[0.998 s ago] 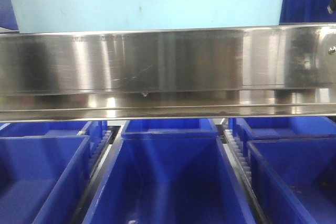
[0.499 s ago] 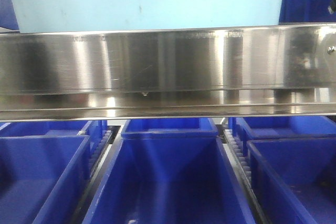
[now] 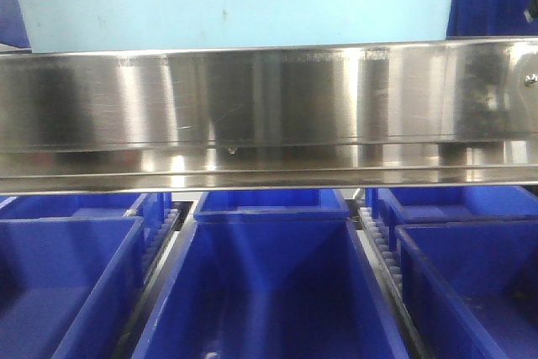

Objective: Move two blue bins to right shelf middle

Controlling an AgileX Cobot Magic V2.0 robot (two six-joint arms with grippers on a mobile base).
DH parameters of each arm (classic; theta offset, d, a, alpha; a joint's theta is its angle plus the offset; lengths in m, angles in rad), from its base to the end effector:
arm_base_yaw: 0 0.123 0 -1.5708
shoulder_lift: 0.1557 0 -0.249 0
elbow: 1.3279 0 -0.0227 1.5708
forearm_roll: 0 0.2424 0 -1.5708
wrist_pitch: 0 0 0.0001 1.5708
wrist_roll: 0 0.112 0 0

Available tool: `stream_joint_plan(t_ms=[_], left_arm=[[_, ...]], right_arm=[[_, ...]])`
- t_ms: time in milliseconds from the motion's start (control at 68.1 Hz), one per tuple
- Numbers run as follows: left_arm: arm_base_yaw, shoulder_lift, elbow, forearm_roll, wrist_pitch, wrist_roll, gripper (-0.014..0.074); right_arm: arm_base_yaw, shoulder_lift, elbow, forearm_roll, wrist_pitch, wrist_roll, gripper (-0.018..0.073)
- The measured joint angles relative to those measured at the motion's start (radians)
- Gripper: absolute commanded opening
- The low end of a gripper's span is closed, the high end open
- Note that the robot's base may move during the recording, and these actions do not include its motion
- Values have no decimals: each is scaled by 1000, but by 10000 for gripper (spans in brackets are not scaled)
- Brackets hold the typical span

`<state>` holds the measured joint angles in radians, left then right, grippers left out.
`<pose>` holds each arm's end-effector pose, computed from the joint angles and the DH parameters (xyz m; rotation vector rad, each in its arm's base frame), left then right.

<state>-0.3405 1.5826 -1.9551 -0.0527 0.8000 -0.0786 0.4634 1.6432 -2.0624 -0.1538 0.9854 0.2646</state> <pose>0.3324 -0.1223 0.4590 0.2418 1.9098 -0.3431 0.3249 0.1464 0.4522 -0.2108 2.0401 0.2709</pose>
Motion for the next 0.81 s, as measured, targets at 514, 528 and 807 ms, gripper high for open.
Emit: stream_joint_plan(t_ms=[514,528,807], left_arm=[[0,0,0,-19,132,0,-111],[0,0,0,-19,144,0,-111],[0,15,-2,-25,303,-4,-111]], right_arm=[[0,0,0,13,71,-2,-154],[0,0,0,13,79,-2,-154],[4,22,0,28,160,-4,-154]])
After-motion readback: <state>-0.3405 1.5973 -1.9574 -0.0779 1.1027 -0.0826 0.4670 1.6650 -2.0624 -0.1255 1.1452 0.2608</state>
